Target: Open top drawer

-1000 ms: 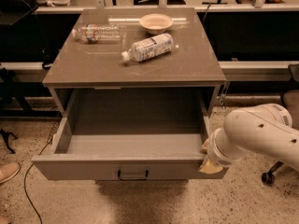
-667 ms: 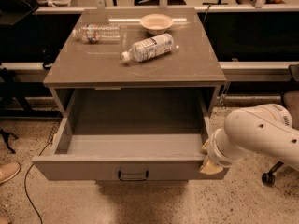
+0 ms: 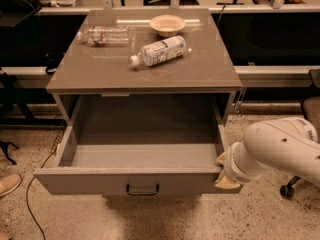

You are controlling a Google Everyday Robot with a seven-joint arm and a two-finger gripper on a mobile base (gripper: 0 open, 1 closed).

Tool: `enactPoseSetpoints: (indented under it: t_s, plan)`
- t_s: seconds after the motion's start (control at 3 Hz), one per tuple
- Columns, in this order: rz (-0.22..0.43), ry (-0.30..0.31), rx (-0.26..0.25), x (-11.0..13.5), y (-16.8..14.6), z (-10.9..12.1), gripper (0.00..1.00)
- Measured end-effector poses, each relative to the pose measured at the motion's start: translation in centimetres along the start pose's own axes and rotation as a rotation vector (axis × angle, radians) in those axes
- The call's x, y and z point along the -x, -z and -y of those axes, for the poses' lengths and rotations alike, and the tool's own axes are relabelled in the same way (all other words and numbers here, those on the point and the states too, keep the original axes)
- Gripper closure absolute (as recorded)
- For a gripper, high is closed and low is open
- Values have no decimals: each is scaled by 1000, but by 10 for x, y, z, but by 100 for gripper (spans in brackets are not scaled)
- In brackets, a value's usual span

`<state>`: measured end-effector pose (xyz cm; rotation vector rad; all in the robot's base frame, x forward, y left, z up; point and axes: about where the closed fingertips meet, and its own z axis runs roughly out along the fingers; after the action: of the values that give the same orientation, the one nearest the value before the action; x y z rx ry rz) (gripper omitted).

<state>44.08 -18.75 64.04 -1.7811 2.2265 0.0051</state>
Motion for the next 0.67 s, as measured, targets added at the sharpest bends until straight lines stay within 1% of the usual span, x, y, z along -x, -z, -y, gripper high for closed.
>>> enactPoseSetpoints:
  t_s: [0.67]
  plan:
    - [-2, 3, -2, 1, 1, 0, 37]
